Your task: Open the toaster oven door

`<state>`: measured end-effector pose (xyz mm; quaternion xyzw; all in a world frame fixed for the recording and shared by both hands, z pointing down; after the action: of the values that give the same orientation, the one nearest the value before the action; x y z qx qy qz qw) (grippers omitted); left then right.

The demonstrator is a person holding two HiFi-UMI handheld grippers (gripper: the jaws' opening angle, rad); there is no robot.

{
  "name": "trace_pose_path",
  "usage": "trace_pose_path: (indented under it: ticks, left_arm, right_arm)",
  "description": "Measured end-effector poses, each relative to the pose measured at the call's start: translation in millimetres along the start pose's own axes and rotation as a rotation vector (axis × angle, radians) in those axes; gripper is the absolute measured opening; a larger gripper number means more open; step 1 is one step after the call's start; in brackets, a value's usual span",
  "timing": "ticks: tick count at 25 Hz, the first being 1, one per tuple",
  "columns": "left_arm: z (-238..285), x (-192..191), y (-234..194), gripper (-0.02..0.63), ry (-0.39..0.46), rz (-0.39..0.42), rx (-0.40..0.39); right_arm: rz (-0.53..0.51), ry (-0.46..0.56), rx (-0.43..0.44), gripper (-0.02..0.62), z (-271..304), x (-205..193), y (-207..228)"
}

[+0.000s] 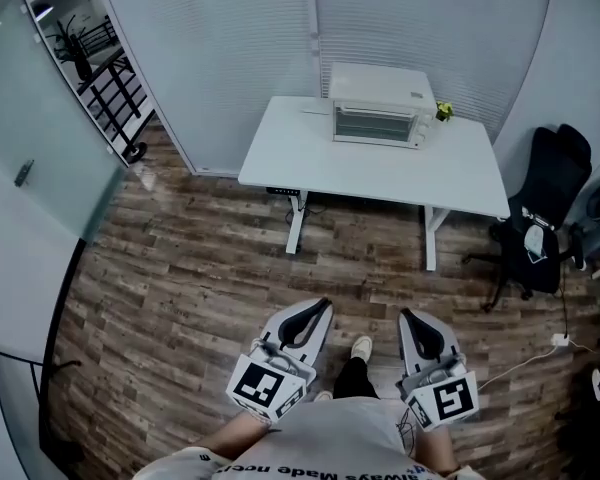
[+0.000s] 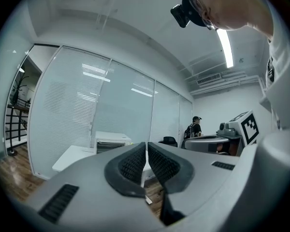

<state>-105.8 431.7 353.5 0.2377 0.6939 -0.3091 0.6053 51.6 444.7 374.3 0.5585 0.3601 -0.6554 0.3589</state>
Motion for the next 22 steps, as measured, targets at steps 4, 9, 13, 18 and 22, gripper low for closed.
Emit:
trace_pose_path:
  ticks: [4, 9, 13, 18, 22]
  left_arm:
    - [42, 4, -10, 0.031, -0.009, 0.013, -0.004]
    - [96, 9, -24, 0.031, -0.01, 0.02, -0.007]
    - [139, 11, -36, 0.031, -0.015, 0.02, -0.007]
    - [186, 8, -49, 0.031, -0.026, 0.017, -0.002]
    - [218, 2, -56, 0.031, -0.038, 0.011, 0.012]
  right_arm:
    - [0.006, 0.003, -0.004, 0.008, 22, 3, 37]
    - [0.01, 0.007, -0.004, 0.008, 50, 9, 81]
    - [0.016, 0.006, -0.008, 0.008, 72, 11, 120]
    - [0.023, -0.002, -0.002, 0.008, 97, 9, 160]
    - [0.028, -0.009, 0.007, 0.008, 112, 6, 191]
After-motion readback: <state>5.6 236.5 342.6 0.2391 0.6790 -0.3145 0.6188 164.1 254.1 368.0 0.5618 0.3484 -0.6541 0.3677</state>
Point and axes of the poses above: the fingertips, and each gripper's own axes: z forward along the fingers, y to its right, x out of its top, the point moved 3 cm from there along -z, backward along the fingers, and after that the axes turned 8 degrees about -x, right-handed, at the moved point
